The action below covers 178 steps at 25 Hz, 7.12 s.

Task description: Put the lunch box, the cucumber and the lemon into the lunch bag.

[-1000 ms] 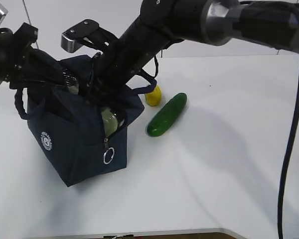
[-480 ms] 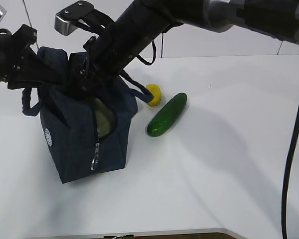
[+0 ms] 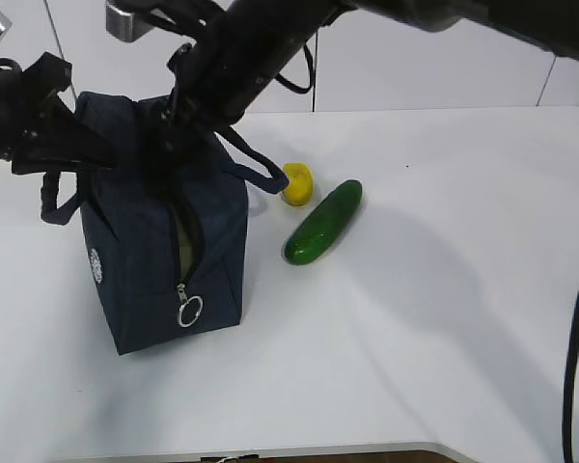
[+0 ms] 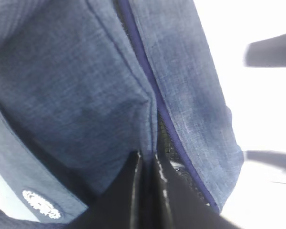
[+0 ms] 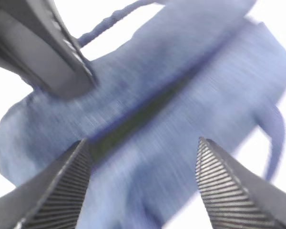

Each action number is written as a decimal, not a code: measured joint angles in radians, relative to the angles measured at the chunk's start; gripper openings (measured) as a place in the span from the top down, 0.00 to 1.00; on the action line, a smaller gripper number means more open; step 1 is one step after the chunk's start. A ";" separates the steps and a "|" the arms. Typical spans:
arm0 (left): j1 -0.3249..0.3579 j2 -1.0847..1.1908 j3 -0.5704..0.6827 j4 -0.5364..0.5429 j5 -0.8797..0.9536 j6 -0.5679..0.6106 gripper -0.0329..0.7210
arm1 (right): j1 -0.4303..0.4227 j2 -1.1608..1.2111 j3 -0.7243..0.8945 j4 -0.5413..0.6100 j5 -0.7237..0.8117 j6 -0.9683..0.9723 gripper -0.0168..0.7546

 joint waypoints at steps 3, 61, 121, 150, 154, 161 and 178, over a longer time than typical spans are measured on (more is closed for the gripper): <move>0.000 0.000 0.000 0.014 -0.006 0.002 0.96 | 0.000 -0.030 -0.017 -0.046 0.026 0.080 0.26; 0.000 -0.037 0.000 0.077 -0.031 0.035 0.96 | -0.133 0.126 -0.025 -0.713 0.151 1.843 0.21; 0.000 -0.037 0.000 0.077 -0.032 0.035 0.96 | -0.133 0.223 -0.032 -0.635 0.125 1.865 0.50; 0.000 -0.037 0.000 0.077 -0.027 0.035 0.96 | -0.135 0.175 -0.476 -0.216 0.166 1.088 0.52; 0.000 -0.037 0.000 0.077 -0.023 0.035 0.96 | -0.135 0.124 -0.477 -0.099 0.166 1.024 0.52; 0.000 -0.037 0.000 0.077 -0.015 0.035 0.96 | -0.101 0.091 -0.479 0.049 0.166 0.967 0.52; 0.000 -0.037 0.000 0.096 -0.007 0.037 0.96 | -0.033 0.091 -0.342 0.001 0.166 0.917 0.52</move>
